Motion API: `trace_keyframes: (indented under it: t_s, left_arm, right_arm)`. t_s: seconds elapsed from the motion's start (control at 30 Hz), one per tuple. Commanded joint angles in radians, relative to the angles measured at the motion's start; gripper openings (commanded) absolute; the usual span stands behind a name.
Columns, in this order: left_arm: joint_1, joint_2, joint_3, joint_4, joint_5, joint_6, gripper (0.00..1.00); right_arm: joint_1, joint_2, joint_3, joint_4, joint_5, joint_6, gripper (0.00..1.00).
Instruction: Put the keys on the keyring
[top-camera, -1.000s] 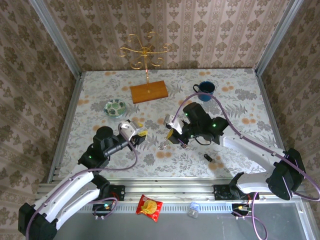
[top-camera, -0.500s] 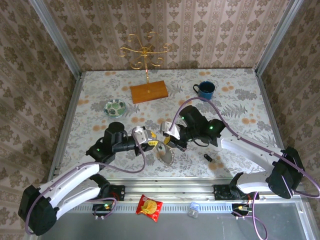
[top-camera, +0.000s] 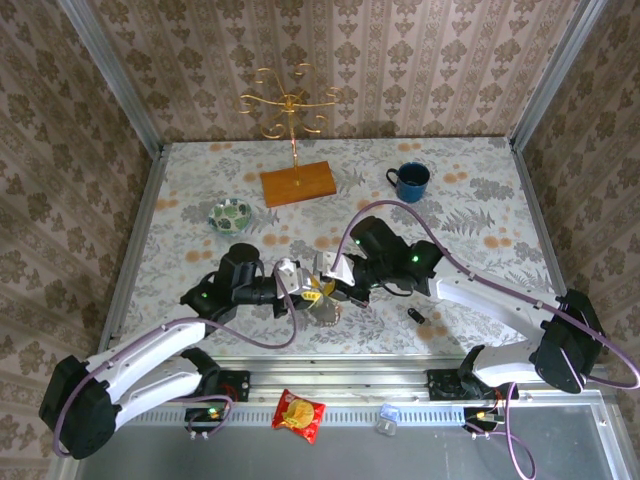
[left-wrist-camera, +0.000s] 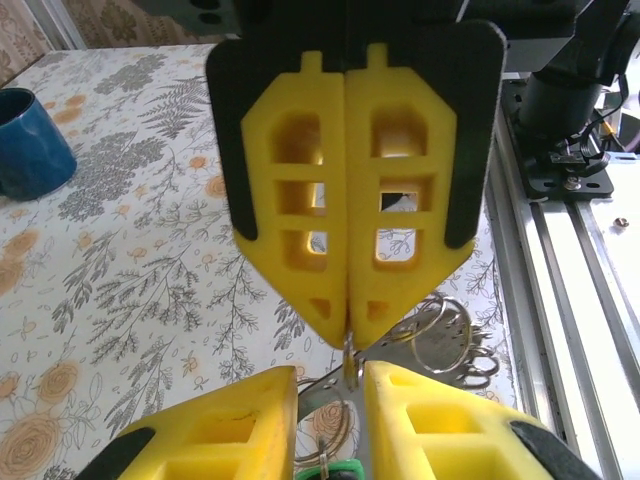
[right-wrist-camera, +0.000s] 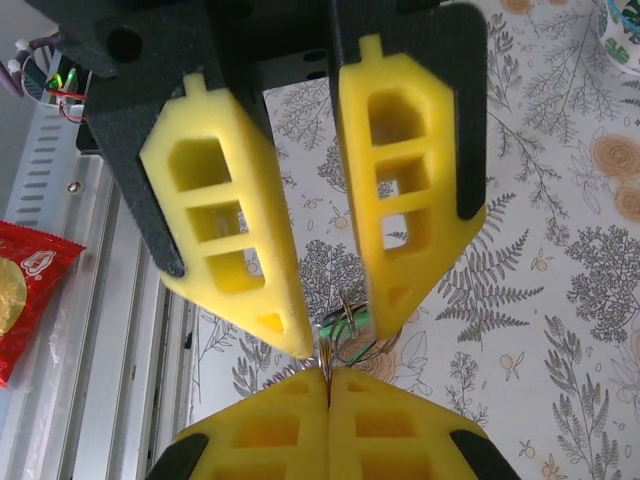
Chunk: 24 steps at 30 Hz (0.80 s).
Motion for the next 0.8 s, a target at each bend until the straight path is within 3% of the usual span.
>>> trace_keyframes:
  t_s: [0.0,0.13,0.43,0.47,0.57,0.67,0.77]
  left_arm:
    - [-0.007,0.006,0.030,-0.012,0.029,0.020,0.23]
    - [-0.010,0.007,0.029,-0.032,0.024,0.028,0.21]
    - [-0.016,-0.007,0.006,0.032,0.011,0.018,0.00]
    - [-0.016,-0.013,-0.004,0.059,0.011,0.007,0.00]
    - [-0.015,-0.028,-0.052,0.152,0.011,-0.034,0.00]
    - [-0.016,-0.037,-0.113,0.283,0.011,-0.094,0.00]
    - [-0.016,-0.031,-0.162,0.408,0.008,-0.148,0.00]
  right_arm:
    - [0.013,0.004,0.047,-0.007,0.025,-0.016,0.00]
    - [0.020,0.002,0.051,0.002,0.037,-0.010,0.00]
    - [0.030,-0.011,0.035,0.031,0.007,0.014,0.00]
    - [0.026,-0.022,0.019,0.049,0.002,0.023,0.04]
    - [-0.017,-0.070,-0.040,0.125,-0.050,0.077,0.28]
    - [-0.091,-0.121,-0.122,0.241,-0.137,0.164,0.41]
    - [-0.117,-0.159,-0.216,0.365,-0.168,0.203,0.43]
